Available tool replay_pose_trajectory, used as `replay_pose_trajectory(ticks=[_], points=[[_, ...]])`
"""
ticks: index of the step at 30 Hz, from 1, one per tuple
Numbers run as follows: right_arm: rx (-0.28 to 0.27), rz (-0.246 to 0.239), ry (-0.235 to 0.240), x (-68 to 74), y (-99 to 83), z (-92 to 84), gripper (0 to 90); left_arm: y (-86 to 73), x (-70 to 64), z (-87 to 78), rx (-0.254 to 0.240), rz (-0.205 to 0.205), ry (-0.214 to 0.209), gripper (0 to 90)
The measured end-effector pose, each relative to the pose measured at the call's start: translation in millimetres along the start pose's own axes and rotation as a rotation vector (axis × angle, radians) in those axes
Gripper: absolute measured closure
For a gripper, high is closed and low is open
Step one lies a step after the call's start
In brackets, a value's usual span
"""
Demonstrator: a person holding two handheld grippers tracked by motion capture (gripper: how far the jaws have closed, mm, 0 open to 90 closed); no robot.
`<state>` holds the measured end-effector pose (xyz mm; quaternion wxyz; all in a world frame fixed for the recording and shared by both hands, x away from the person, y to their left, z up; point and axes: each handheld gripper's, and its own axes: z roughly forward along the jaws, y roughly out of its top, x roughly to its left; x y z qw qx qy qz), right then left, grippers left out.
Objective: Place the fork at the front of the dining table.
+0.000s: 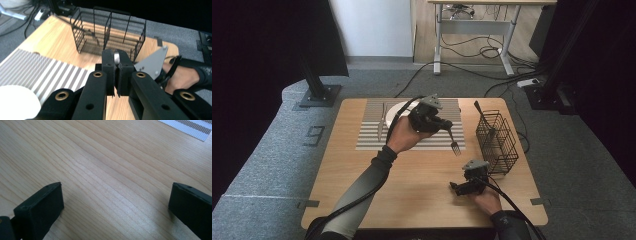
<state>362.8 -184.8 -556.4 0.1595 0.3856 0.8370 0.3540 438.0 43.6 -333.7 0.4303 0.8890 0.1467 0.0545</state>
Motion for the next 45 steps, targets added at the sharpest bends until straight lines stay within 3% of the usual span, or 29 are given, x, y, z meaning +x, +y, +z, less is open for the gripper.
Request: replay_pose_trajectory(ticks=[6, 10, 15, 18, 19, 20, 24, 27, 30, 31, 35, 37, 39, 43, 44, 45], points=[[-0.005, 0.001, 0.021, 2.2, 6.7, -5.7, 5.2, -23.3, 4.1, 0.2, 0.009, -0.029, -0.002, 86.5], [-0.045, -0.020, 0.043, 6.9, 17.4, -10.9, 8.7, -34.1, 3.1, 1.6, 0.014, -0.035, -0.006, 86.5], [-0.115, -0.027, 0.038, 11.1, 33.8, -17.5, 14.6, -44.5, -1.6, 3.8, 0.033, -0.018, -0.007, 86.5], [-0.156, -0.024, 0.054, 12.3, 44.6, -20.8, 25.4, -49.3, -3.9, 6.5, 0.042, -0.010, -0.016, 86.5], [-0.172, -0.033, 0.077, 14.4, 51.6, -21.4, 34.6, -50.9, -4.4, 8.1, 0.045, -0.007, -0.020, 86.5], [-0.172, -0.033, 0.077, 14.4, 51.6, -21.4, 34.6, -51.7, -4.5, 8.7, 0.051, -0.004, -0.022, 86.5], [-0.190, -0.067, 0.109, 19.9, 65.0, -19.7, 49.9, -55.9, -5.1, 12.4, 0.062, -0.003, -0.040, 86.5], [-0.190, -0.108, 0.096, 27.7, 77.8, -17.6, 63.6, -58.3, -5.5, 13.2, 0.063, -0.003, -0.045, 86.5], [-0.188, -0.134, 0.077, 31.5, 82.1, -17.1, 69.6, -60.4, -5.2, 13.3, 0.063, -0.008, -0.051, 86.5], [-0.183, -0.156, 0.057, 34.5, 84.8, -16.9, 76.9, -61.1, -5.0, 13.2, 0.061, -0.010, -0.053, 86.5], [-0.185, -0.183, 0.046, 38.4, 85.8, -17.1, 82.2, -62.7, -4.2, 12.1, 0.045, -0.020, -0.054, 86.5], [-0.188, -0.207, 0.030, 41.8, 85.9, -18.1, 84.0, -63.9, -3.4, 11.8, 0.014, -0.029, -0.052, 86.1], [-0.201, -0.207, 0.038, 43.6, 86.3, -19.6, 84.5, -65.7, -4.0, 10.9, -0.035, -0.014, -0.024, 79.9], [-0.213, -0.163, 0.094, 40.5, 88.0, -20.9, 84.6, -71.2, -6.8, 9.3, -0.099, 0.011, 0.053, 54.8], [-0.213, -0.150, 0.102, 38.6, 88.6, -21.3, 84.6, -74.0, -8.4, 8.2, -0.114, 0.016, 0.077, 43.1], [-0.213, -0.150, 0.102, 38.6, 88.6, -21.3, 84.6, -76.7, -9.6, 7.1, -0.127, 0.017, 0.088, 43.1]])
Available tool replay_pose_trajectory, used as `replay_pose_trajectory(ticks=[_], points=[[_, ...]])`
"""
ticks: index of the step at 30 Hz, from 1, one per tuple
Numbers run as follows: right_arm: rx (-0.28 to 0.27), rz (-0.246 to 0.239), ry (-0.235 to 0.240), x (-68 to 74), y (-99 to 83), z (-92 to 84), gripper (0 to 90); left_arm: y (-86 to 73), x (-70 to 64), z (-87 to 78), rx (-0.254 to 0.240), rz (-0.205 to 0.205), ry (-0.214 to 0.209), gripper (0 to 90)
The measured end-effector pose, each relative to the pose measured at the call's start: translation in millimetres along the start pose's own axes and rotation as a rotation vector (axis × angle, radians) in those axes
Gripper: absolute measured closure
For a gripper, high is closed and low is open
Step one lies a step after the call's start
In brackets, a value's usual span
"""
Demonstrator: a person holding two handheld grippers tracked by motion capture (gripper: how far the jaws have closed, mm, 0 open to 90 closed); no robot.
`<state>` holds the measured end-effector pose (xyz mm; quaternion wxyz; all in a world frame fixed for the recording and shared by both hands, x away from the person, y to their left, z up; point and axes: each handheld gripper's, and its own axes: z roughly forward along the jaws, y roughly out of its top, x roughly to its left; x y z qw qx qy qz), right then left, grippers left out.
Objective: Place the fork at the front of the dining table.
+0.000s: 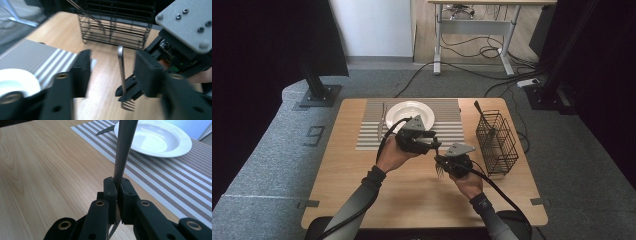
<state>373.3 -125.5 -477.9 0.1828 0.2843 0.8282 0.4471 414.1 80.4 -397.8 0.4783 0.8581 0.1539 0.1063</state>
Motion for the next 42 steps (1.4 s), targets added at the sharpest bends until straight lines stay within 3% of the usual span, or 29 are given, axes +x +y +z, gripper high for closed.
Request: replay_pose_trajectory(ticks=[6, 10, 14, 22, 27, 35, 42], points=[[0.017, 0.023, -0.004, -7.2, 0.7, -0.2, 84.5, -19.4, -8.1, -9.3, -0.013, -0.026, 0.067, 15.2], [0.025, 0.035, -0.011, -12.4, 1.4, -0.3, 84.5, -43.7, -17.1, -14.2, -0.017, -0.077, 0.087, 10.5], [0.035, 0.060, -0.015, -22.1, 4.3, 0.4, 84.5, -68.2, -23.8, -14.7, 0.016, -0.090, 0.133, 0.0], [0.081, 0.085, -0.043, -41.6, 16.0, 7.8, 84.5, -114.6, -39.7, -18.4, 0.013, -0.130, 0.167, 0.0], [0.088, 0.088, -0.053, -49.5, 22.6, 12.9, 84.4, -140.0, -47.3, -17.3, 0.057, -0.128, 0.192, 0.0], [0.120, 0.124, -0.093, -70.5, 34.0, 27.8, 84.4, -165.8, -55.7, -20.3, 0.112, -0.138, 0.195, 0.0], [0.158, 0.149, -0.142, -90.5, 43.1, 43.0, 84.4, -175.6, -56.5, -13.6, 0.156, -0.140, 0.175, 0.0]])
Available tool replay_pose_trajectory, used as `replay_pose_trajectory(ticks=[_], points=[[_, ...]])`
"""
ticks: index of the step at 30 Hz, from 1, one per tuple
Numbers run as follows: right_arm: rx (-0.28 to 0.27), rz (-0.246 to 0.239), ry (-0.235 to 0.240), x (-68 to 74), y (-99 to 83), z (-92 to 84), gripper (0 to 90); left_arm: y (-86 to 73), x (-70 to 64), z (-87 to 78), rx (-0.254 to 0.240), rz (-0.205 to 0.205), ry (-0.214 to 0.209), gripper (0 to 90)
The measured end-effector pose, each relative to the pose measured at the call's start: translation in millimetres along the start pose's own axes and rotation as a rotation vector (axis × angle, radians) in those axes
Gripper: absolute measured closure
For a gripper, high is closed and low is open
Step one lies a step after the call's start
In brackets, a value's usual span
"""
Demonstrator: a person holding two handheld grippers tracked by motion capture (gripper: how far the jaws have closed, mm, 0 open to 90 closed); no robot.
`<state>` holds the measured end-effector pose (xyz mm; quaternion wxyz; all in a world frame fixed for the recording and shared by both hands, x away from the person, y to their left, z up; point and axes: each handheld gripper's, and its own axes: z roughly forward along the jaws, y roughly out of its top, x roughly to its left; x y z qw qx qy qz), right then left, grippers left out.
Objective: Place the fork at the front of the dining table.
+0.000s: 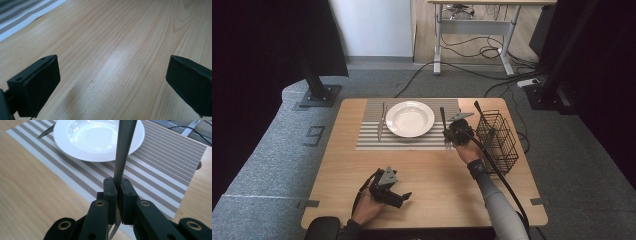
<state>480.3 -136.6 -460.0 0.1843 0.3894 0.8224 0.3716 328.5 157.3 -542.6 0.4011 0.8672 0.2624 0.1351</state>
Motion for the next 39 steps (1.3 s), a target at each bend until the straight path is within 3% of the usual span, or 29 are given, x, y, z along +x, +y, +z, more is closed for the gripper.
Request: replay_pose_trajectory(ticks=[7, 13, 22, 39], points=[[0.012, 0.025, -0.037, -11.8, 9.2, 12.2, 84.5, 0.0, -2.2, 3.7, 0.022, 0.033, 0.008, 0.0], [0.045, 0.022, -0.090, -19.9, 16.4, 26.5, 84.5, 0.0, -1.2, 3.9, 0.030, 0.030, 0.004, 0.0], [0.104, 0.049, -0.151, -34.2, 13.3, 52.9, 84.5, 0.6, -3.0, 5.5, 0.046, 0.051, 0.007, 0.0], [0.163, 0.085, -0.205, -52.1, 8.8, 86.1, 85.3, 1.5, -5.0, 8.8, 0.093, 0.065, 0.020, 0.1]])
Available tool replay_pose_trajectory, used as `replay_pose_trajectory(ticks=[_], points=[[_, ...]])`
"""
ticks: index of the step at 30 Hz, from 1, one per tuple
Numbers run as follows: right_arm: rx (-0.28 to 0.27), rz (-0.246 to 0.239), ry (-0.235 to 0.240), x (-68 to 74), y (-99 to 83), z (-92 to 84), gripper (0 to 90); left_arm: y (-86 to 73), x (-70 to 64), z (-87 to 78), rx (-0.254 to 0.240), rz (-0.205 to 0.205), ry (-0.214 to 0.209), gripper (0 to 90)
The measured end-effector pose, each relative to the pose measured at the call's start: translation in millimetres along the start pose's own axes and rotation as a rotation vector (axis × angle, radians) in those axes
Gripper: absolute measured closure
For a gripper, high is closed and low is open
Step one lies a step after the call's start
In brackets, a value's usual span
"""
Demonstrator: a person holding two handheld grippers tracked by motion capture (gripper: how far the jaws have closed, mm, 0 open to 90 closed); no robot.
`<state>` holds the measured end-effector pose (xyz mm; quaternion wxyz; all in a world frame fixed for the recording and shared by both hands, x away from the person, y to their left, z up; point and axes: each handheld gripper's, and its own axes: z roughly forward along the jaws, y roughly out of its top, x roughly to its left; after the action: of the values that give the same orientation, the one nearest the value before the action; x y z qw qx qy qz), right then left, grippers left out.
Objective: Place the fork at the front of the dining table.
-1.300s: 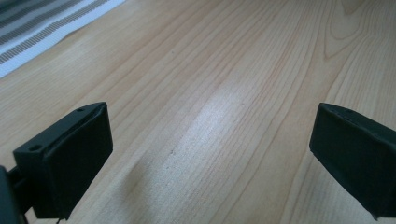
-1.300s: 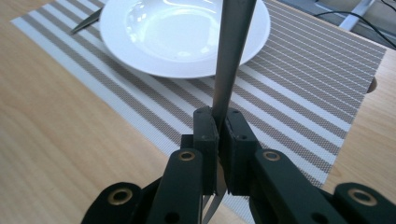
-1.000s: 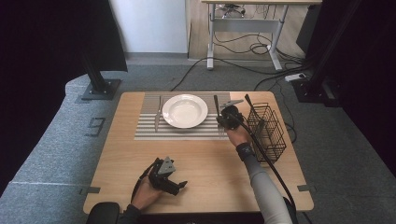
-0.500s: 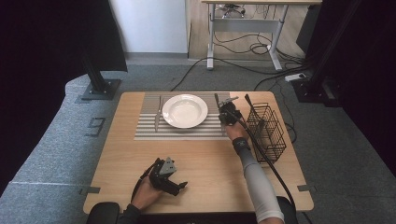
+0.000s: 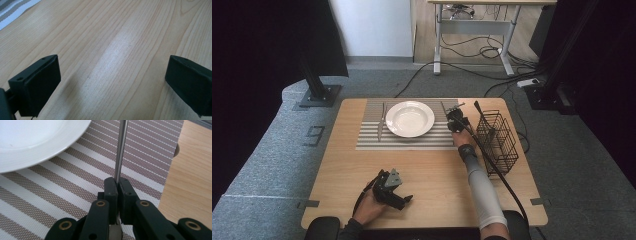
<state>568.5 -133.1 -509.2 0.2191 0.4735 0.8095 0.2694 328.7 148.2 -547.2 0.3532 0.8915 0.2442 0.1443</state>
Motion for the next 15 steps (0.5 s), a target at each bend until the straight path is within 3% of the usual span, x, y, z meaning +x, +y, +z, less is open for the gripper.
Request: replay_pose_trajectory(ticks=[8, 15], points=[[0.036, 0.000, -0.021, -1.8, -1.1, 16.7, 85.2, 0.8, -2.6, 1.7, 0.020, 0.022, 0.010, 0.5], [0.058, -0.003, -0.012, -2.0, -2.1, 25.4, 84.5, 0.7, -2.2, 1.8, 0.022, 0.013, 0.010, 0.5]])
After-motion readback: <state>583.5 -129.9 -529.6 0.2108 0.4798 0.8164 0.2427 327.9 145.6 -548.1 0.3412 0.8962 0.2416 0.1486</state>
